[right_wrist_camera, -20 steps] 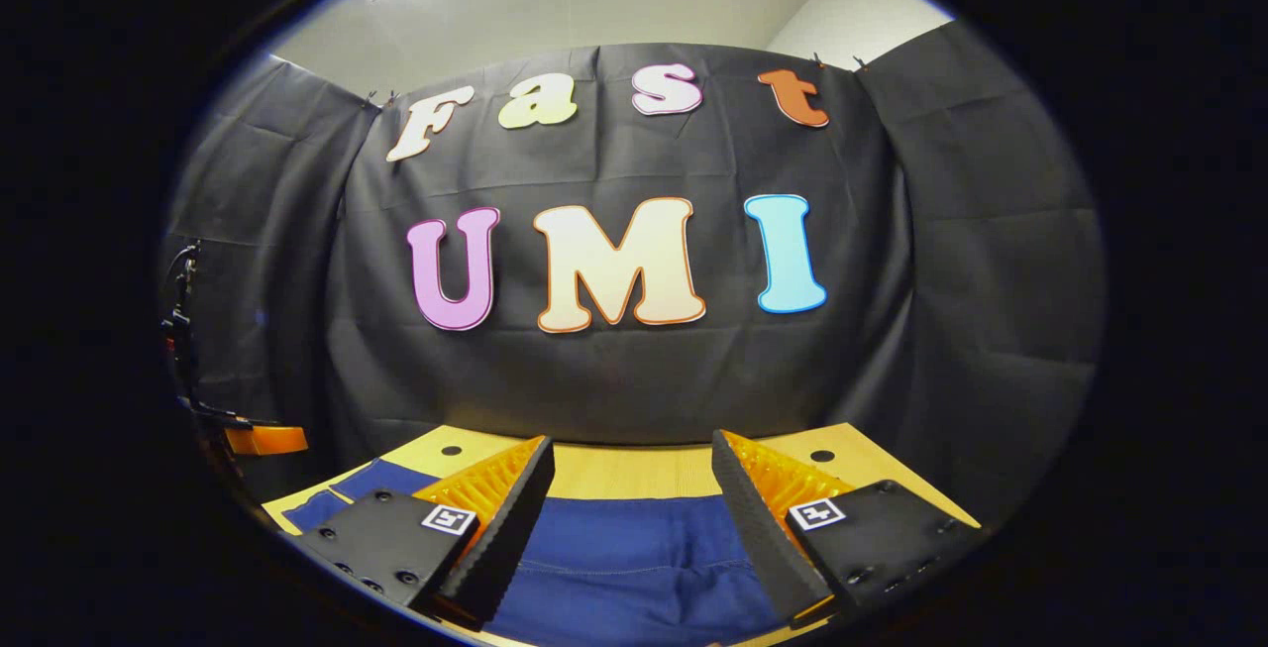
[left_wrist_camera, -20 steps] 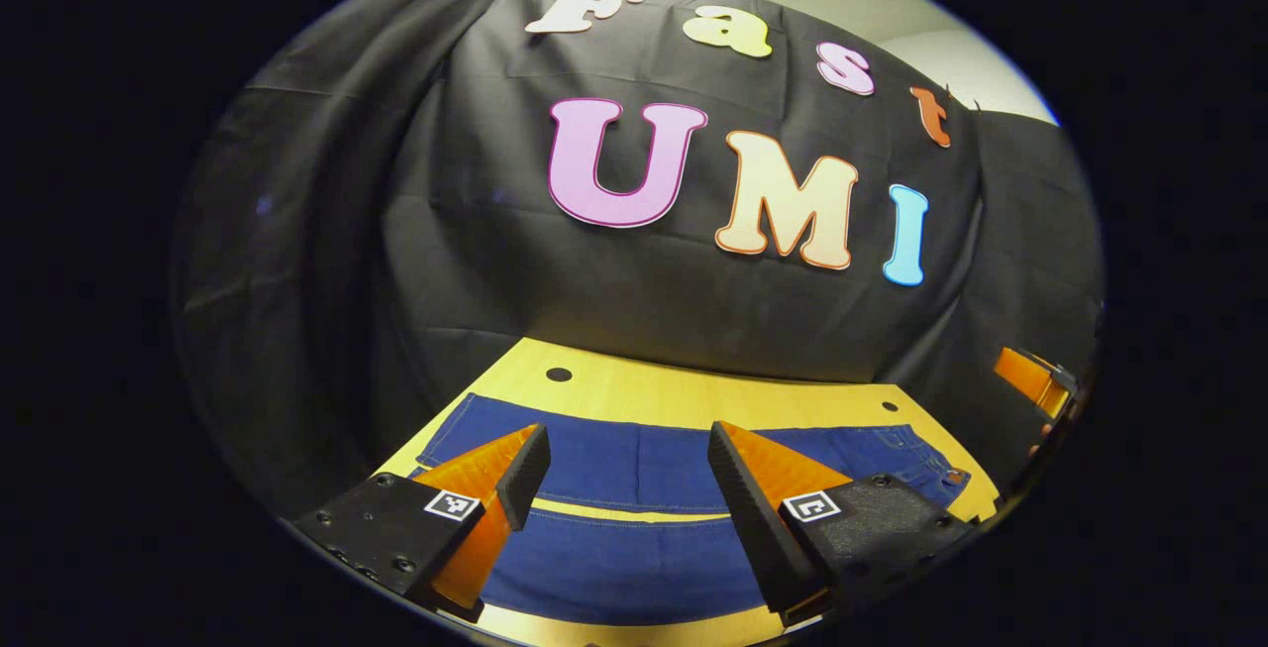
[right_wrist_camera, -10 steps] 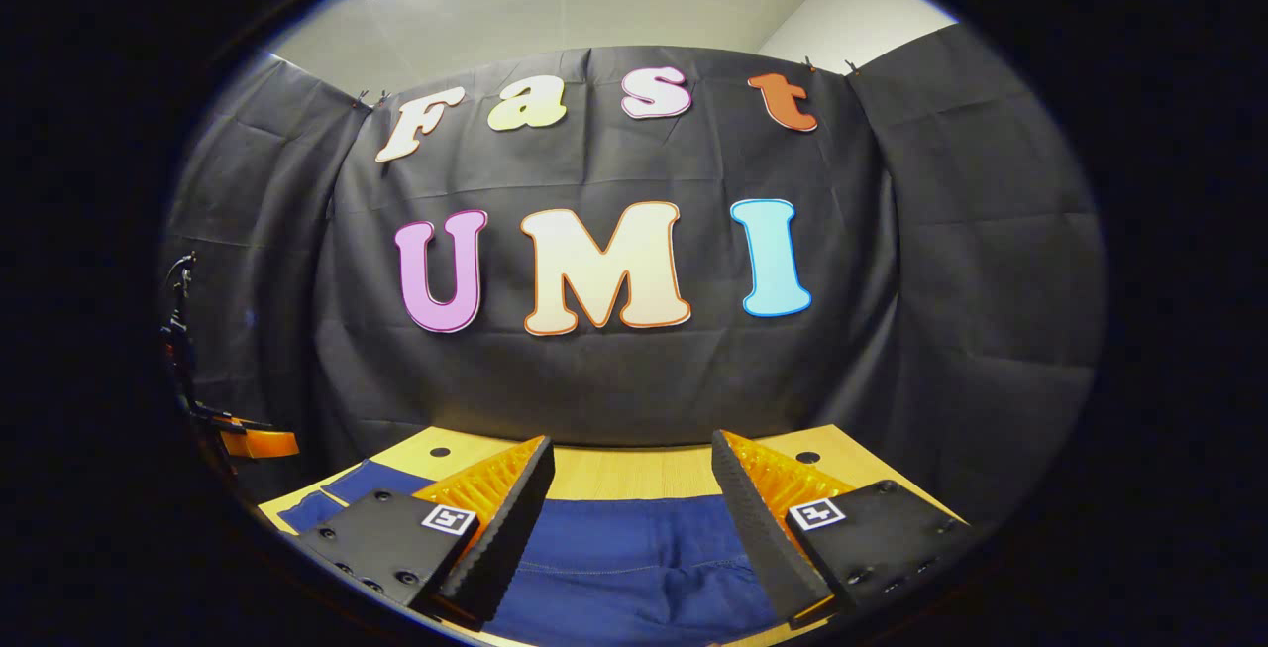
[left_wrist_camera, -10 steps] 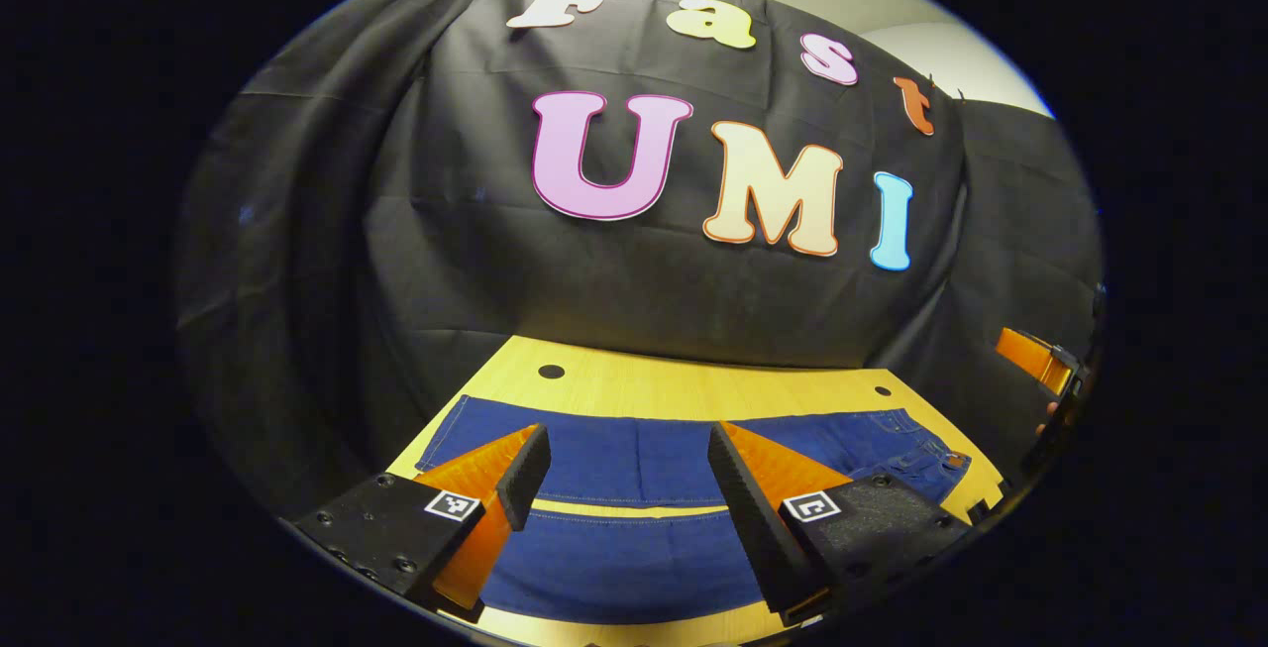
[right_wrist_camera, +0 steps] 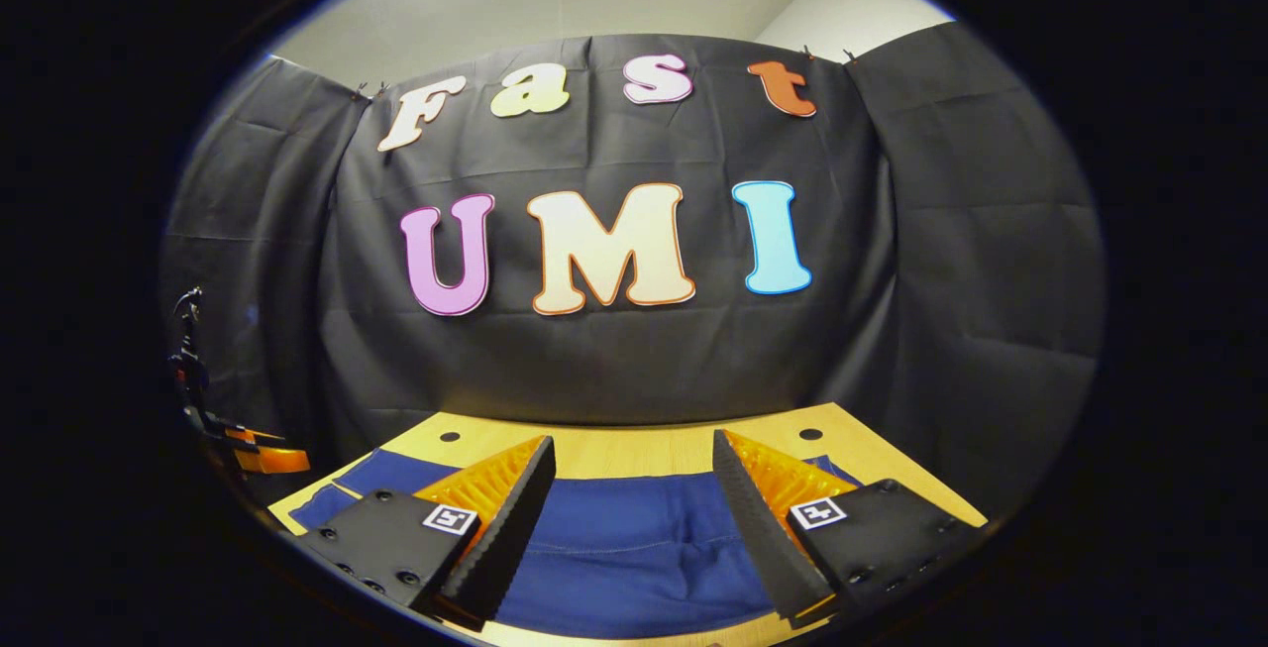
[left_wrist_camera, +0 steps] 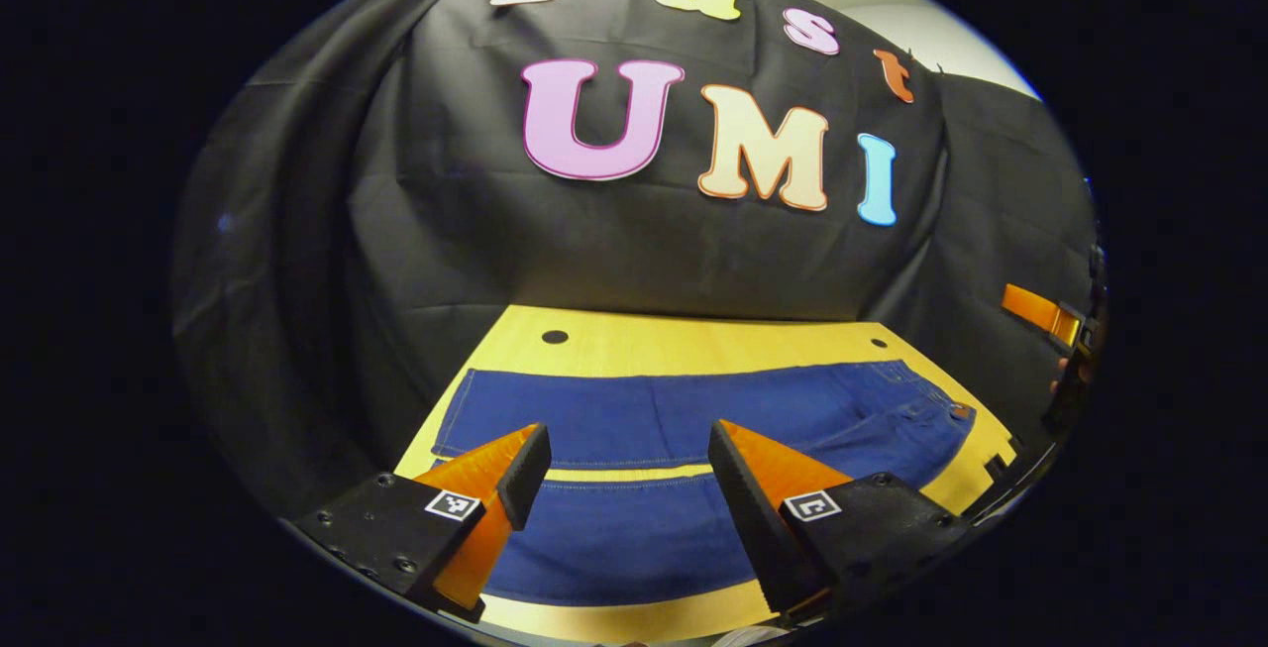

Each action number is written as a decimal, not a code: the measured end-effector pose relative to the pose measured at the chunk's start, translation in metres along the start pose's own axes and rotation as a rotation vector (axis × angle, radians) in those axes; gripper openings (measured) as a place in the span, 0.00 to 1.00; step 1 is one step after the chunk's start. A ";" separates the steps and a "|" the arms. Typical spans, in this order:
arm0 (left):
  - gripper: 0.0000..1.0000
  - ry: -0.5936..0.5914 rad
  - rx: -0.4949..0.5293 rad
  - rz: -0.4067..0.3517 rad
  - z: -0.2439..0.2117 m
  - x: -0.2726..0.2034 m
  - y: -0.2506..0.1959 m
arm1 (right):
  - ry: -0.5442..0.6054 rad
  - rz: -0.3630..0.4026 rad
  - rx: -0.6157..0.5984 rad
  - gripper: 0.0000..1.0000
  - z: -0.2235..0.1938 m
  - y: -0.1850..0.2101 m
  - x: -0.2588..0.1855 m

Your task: Grasp the waist and the cuffs of the jeans and fold them to make the two legs overlap; first hold the waist and fold one-third of the jeans toward the cuffs, then hold the cuffs and fold the remaining one-third in the same direction to finish folding.

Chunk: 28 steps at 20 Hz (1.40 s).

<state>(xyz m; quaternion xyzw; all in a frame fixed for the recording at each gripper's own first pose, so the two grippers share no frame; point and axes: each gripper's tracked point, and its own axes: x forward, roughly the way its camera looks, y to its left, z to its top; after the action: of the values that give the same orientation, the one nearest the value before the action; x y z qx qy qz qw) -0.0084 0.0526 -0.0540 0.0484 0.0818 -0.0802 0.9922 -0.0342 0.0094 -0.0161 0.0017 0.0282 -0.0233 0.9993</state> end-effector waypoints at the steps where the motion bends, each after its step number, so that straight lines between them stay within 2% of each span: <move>1: 0.94 0.022 0.007 -0.023 -0.007 0.000 0.004 | 0.006 0.001 -0.004 0.98 -0.002 0.003 -0.003; 6: 0.95 0.186 0.121 -0.136 -0.047 -0.006 0.025 | 0.040 0.002 -0.011 0.98 -0.018 0.018 -0.015; 12: 0.95 0.445 0.346 -0.426 -0.112 -0.026 0.018 | 0.079 -0.008 -0.032 0.99 -0.037 0.021 -0.024; 16: 0.95 0.614 0.519 -0.542 -0.162 -0.033 0.032 | 0.120 -0.016 -0.046 0.98 -0.050 0.021 -0.028; 21: 0.95 0.771 0.676 -0.566 -0.203 -0.033 0.066 | 0.169 -0.027 -0.098 0.99 -0.064 0.019 -0.033; 28: 0.96 0.857 0.688 -0.564 -0.214 -0.029 0.084 | 0.213 -0.015 -0.139 0.99 -0.081 0.023 -0.039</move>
<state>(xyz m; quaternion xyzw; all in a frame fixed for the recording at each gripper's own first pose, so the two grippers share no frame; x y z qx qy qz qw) -0.0560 0.1627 -0.2526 0.3702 0.4521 -0.3348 0.7392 -0.0765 0.0342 -0.0942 -0.0653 0.1357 -0.0286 0.9882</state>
